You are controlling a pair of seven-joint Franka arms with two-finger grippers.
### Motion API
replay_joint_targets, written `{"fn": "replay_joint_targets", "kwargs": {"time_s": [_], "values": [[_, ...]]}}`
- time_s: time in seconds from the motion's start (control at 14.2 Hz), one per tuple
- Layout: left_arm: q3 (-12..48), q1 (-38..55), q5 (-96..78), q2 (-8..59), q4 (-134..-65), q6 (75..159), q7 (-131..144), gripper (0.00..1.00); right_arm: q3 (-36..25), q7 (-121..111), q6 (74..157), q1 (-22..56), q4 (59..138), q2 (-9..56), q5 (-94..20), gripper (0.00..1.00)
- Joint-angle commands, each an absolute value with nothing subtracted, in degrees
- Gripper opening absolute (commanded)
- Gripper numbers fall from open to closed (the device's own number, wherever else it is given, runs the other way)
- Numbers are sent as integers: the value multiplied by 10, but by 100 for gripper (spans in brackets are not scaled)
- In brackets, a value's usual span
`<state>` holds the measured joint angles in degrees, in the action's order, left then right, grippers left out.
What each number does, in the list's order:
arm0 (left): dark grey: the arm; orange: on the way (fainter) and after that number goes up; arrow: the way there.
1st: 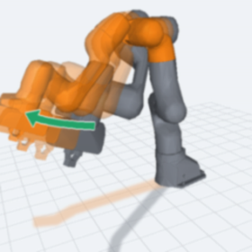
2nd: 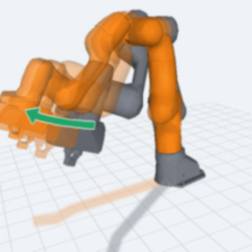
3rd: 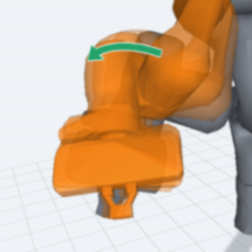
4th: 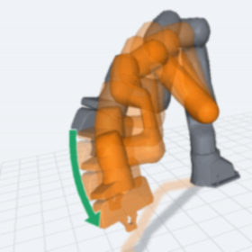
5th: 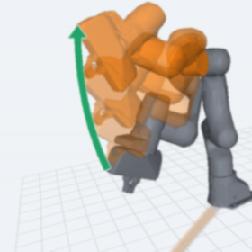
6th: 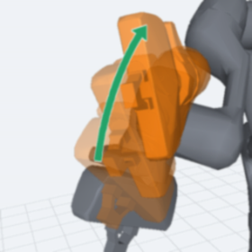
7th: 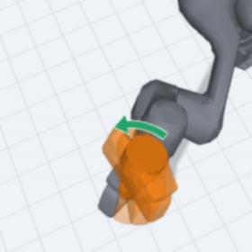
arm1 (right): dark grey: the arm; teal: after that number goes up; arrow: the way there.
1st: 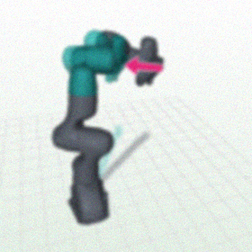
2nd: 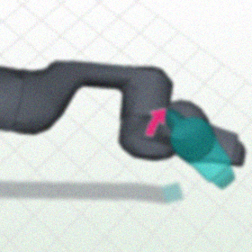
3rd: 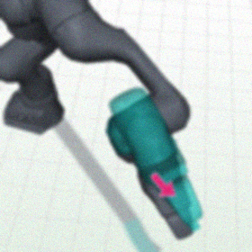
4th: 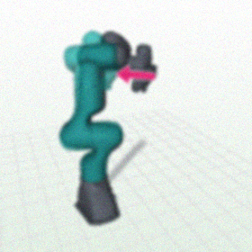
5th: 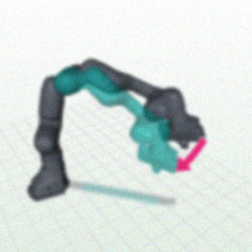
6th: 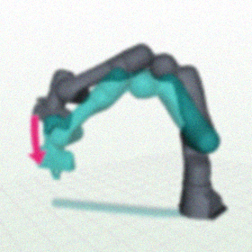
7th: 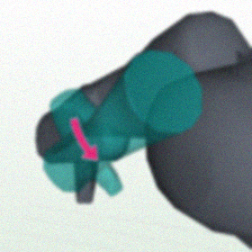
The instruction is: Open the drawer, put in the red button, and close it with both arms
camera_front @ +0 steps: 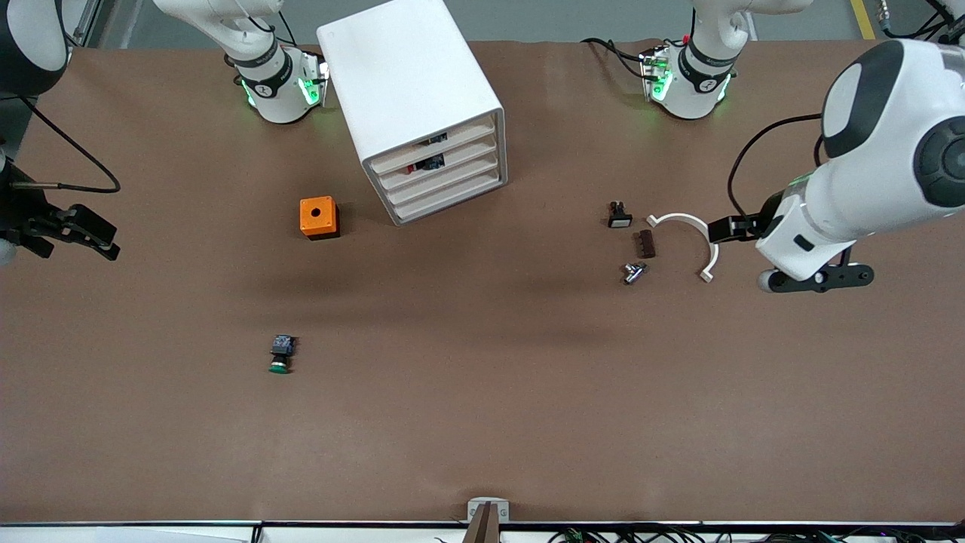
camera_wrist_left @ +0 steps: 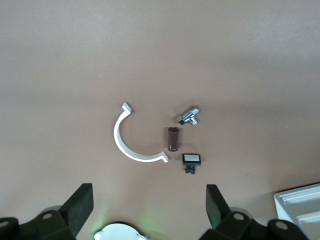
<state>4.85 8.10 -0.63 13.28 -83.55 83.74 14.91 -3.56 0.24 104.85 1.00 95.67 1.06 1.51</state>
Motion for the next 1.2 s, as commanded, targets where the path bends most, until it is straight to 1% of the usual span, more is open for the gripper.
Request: {"fn": "replay_joint_targets", "kwargs": {"time_s": [0.0, 0.14, 0.35, 0.42, 0.56, 0.92, 1.13], "values": [[50, 62, 4, 69, -906, 861, 90, 99, -26, -4, 1049, 0, 955, 5, 21, 100], [36, 61, 9, 45, -933, 878, 75, 100, -25, -4, 1048, 0, 955, 4, 21, 100], [1, 58, 9, -15, -990, 911, 23, 100, -26, -4, 1047, 0, 955, 4, 21, 100], [0, 44, 8, -27, -1000, 921, 22, 100, -26, -4, 1048, 0, 957, 4, 21, 100], [0, 30, 4, -45, -1001, 923, 16, 100, -26, -4, 1048, 0, 955, 4, 21, 100], [3, -2, 0, -55, -997, 923, -31, 100, -27, -4, 1049, 0, 955, 4, 22, 100], [4, 3, -1, -52, -967, 925, -26, 100, -27, -4, 1049, 0, 955, 4, 22, 100]]}}
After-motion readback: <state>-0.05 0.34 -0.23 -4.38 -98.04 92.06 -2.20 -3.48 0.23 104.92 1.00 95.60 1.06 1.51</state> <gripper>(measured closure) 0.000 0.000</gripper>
